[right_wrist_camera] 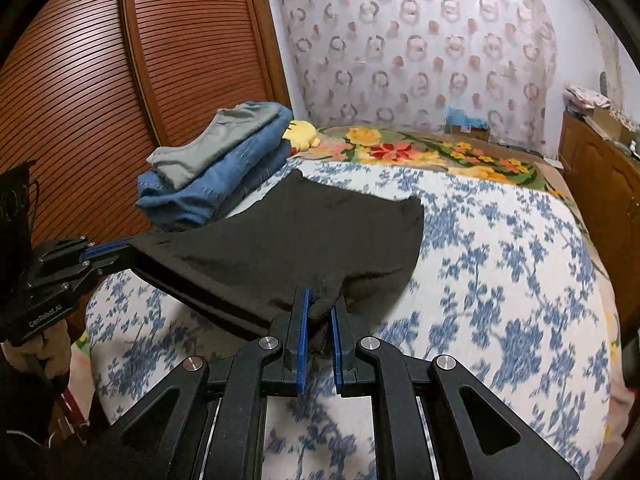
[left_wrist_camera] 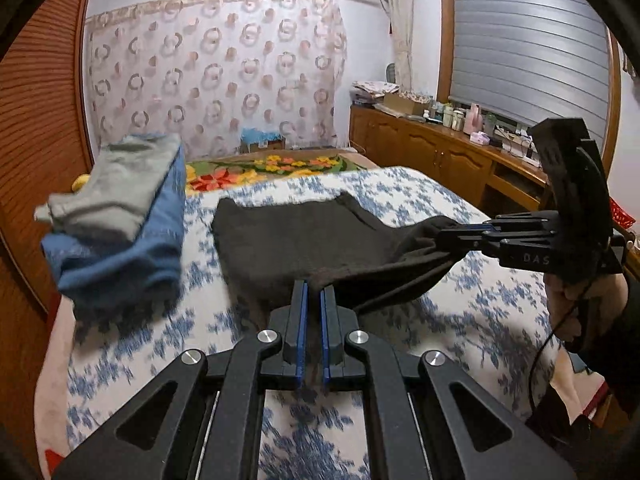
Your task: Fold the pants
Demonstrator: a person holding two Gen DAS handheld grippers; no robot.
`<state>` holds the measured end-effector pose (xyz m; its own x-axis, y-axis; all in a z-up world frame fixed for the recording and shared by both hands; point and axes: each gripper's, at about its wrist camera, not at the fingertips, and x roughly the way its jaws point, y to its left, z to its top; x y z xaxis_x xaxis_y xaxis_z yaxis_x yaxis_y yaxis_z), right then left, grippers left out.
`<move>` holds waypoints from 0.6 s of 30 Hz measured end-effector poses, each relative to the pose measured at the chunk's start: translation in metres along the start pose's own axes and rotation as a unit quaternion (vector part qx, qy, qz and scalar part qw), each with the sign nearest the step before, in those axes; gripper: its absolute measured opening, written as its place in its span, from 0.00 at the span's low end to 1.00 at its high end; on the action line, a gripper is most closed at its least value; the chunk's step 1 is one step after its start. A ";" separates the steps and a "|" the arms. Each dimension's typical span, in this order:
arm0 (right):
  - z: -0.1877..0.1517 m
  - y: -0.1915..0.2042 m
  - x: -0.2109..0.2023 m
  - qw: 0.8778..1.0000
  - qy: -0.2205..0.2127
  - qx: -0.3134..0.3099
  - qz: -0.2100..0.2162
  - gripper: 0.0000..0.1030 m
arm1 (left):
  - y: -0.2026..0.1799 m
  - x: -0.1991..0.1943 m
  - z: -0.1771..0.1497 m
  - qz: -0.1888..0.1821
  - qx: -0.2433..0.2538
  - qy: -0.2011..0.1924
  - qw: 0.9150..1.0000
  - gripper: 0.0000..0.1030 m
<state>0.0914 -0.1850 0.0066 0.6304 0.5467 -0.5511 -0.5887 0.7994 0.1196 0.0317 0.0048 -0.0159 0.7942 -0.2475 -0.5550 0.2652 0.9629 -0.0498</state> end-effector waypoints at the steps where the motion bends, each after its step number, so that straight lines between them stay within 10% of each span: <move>1: -0.004 0.001 0.000 1.000 0.003 0.002 -0.001 0.09 | -0.001 0.001 -0.005 0.000 0.000 0.005 1.000 0.06; 18: -0.045 0.011 0.016 0.999 0.037 0.008 -0.016 0.09 | -0.003 0.028 -0.048 0.011 -0.006 0.060 0.998 0.09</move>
<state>0.0718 -0.1784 -0.0384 0.6094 0.5021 -0.6136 -0.5610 0.8200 0.1137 0.0265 0.0001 -0.0710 0.7287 -0.2121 -0.6511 0.2415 0.9693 -0.0455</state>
